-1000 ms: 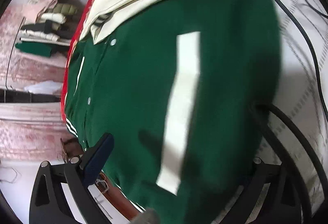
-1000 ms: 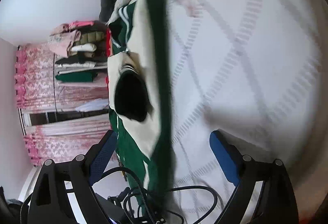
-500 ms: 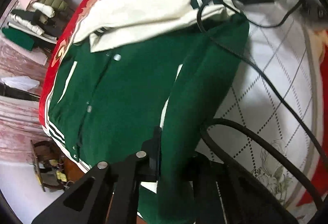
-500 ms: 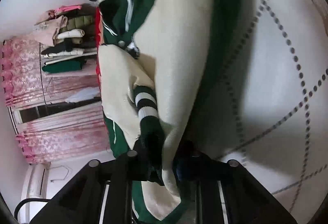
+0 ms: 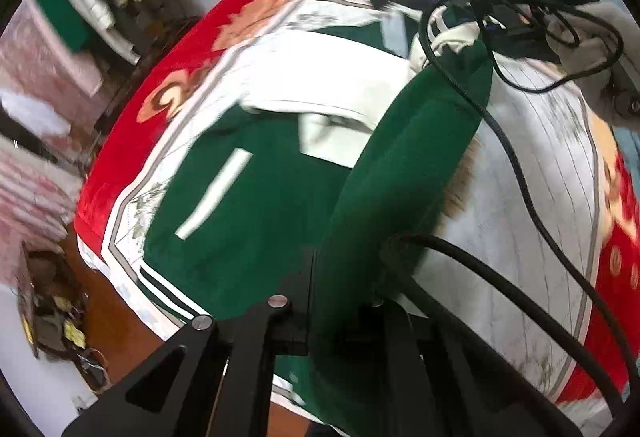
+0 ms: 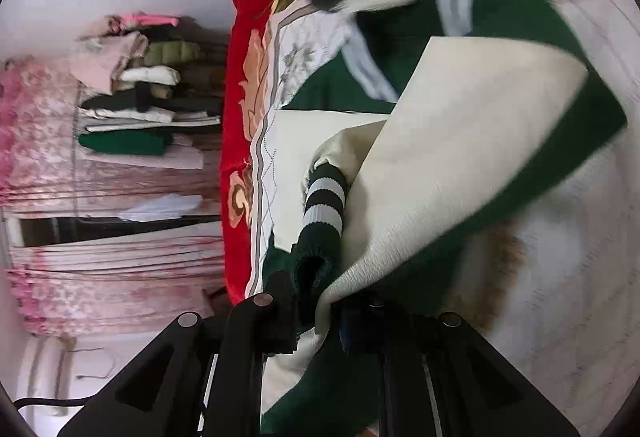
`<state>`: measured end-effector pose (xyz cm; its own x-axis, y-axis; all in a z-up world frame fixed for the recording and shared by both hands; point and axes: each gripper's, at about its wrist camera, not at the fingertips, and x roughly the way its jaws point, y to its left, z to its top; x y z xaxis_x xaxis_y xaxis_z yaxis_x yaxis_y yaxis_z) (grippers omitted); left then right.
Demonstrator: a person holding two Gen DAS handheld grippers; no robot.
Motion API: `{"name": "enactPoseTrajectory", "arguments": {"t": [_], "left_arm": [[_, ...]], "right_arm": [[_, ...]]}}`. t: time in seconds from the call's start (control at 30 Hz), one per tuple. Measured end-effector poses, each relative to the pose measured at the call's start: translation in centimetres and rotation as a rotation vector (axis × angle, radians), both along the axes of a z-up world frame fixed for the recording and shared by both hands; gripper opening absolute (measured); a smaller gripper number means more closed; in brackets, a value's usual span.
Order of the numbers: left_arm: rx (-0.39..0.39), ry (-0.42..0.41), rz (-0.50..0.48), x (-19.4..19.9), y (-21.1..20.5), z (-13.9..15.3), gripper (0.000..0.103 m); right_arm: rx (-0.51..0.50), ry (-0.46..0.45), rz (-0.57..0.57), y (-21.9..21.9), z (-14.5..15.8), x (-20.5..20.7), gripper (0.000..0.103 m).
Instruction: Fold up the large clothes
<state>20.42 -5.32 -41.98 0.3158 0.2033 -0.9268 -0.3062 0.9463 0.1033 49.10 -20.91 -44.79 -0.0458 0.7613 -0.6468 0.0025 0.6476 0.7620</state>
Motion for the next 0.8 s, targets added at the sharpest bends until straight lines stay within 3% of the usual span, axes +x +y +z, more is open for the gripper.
{"name": "enactPoseTrajectory", "arguments": {"t": [0.13, 0.33, 0.57, 0.67, 0.73, 0.8], "left_arm": [[-0.104, -0.002, 0.103, 1.2, 9.1, -1.4, 0.005], [-0.172, 0.024, 0.195, 2.1, 19.0, -5.6, 0.005], [-0.276, 0.074, 0.268, 2.3, 25.9, -10.9, 0.007], [-0.377, 0.113, 0.326, 2.1, 27.8, -12.7, 0.017], [-0.455, 0.111, 0.387, 1.5, 29.0, -13.1, 0.022], [-0.484, 0.097, 0.423, 0.8, 29.8, -12.7, 0.040]], "right_arm": [[-0.073, -0.018, 0.042, 8.6, 0.0, 1.5, 0.014], [-0.199, -0.008, 0.118, 21.9, -4.2, 3.2, 0.014], [-0.391, 0.004, 0.165, 29.3, -8.6, 3.5, 0.015], [-0.471, 0.020, 0.202, 31.1, -9.4, 3.6, 0.033], [-0.422, 0.033, 0.212, 32.0, -8.8, 3.7, 0.055], [-0.322, 0.037, 0.215, 32.2, -7.8, 3.7, 0.059]]}}
